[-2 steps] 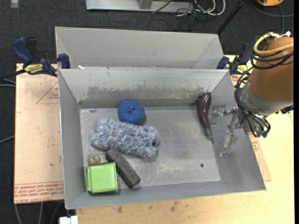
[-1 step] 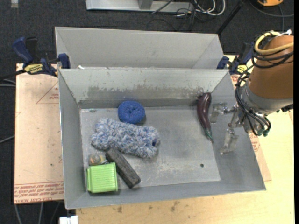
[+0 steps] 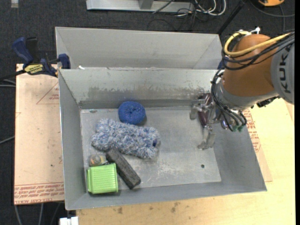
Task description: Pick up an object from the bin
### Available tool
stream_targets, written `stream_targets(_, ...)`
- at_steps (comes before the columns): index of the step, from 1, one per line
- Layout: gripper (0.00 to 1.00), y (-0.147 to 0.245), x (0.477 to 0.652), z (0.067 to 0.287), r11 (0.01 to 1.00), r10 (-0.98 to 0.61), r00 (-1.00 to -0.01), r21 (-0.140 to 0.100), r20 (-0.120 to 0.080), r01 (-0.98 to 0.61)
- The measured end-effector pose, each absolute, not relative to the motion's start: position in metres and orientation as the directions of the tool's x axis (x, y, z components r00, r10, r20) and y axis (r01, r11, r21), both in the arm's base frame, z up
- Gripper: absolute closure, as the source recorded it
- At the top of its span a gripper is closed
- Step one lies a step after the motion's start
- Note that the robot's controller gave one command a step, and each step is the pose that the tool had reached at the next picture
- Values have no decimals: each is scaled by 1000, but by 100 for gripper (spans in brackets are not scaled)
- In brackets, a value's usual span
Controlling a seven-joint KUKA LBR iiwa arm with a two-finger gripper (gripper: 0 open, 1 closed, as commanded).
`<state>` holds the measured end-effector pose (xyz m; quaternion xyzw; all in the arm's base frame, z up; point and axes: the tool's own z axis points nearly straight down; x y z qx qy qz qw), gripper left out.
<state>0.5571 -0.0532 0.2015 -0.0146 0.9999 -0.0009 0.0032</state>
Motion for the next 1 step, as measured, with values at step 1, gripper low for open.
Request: stream_targets(1, 0, -24, 532, 176, 999, -35, -999, 4, -2, -35)
